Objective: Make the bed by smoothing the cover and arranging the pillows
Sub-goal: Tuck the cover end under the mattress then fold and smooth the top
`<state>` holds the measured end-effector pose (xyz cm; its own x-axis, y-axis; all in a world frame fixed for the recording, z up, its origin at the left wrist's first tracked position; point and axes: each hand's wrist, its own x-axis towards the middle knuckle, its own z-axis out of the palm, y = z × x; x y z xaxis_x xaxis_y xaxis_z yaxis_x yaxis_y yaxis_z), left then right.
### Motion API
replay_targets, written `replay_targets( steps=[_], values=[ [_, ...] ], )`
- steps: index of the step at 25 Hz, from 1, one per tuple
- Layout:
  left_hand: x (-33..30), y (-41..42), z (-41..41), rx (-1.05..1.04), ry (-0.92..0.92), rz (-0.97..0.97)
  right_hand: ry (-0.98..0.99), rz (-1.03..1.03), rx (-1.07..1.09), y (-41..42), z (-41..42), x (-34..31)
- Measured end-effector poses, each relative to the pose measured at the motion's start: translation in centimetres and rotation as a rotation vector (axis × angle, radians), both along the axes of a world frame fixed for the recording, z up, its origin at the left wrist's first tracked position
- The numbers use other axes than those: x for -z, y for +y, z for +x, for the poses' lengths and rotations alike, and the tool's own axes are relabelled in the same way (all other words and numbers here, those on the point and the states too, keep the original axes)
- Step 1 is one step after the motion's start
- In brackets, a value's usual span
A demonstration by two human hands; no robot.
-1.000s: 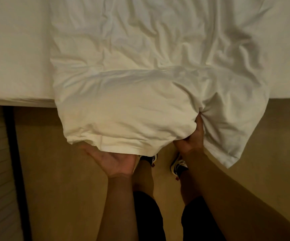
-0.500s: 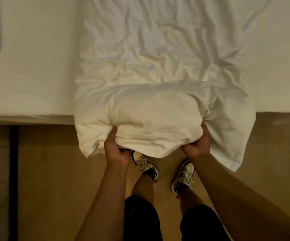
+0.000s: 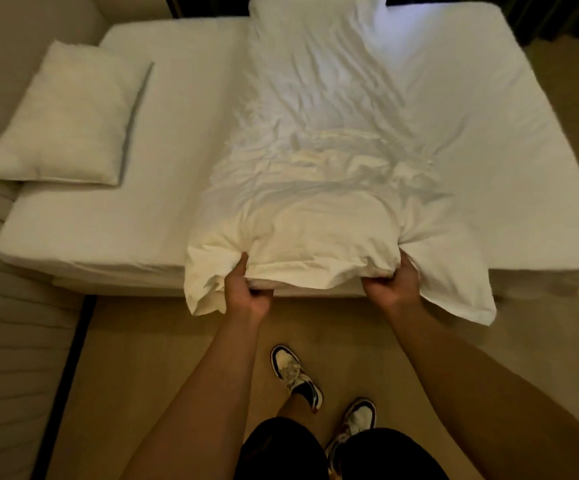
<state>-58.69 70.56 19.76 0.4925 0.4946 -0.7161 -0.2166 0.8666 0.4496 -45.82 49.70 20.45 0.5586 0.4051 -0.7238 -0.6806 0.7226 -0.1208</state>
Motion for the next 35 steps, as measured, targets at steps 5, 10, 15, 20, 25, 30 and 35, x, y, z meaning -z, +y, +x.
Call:
replay_targets(
  steps=[5, 10, 15, 20, 25, 30, 35],
  values=[
    [-6.2, -4.0, -3.1, 0.023, -0.06, 0.017, -0.104, 0.071, -0.027, -3.8, -2.2, -6.1],
    [-8.0, -10.2, -10.3, 0.047, 0.055, 0.003, -0.119, 0.078, -0.095, -10.3, -8.7, -4.9],
    [-6.3, -15.1, -16.9, 0.124, 0.373, 0.03, -0.118, -0.225, -0.323, -14.6, -15.5, -0.5],
    [-0.7, -13.4, -14.8, 0.052, 0.504, 0.026, 0.061, 0.03, -0.435, -14.8, -13.1, -0.2],
    [-8.6, -11.4, -8.0, -0.136, 0.408, 0.043, 0.123, -0.18, -0.117, -10.6, -7.8, -1.5],
    [-11.6, -2.6, 5.8, -0.066, 0.345, 0.21, -0.05, -0.346, -0.02, -3.6, 5.0, -6.4],
    [-16.5, 8.2, 21.9, 0.042, 0.431, 0.675, -0.259, -0.386, -0.008, 6.0, 20.0, -13.7]
  ],
)
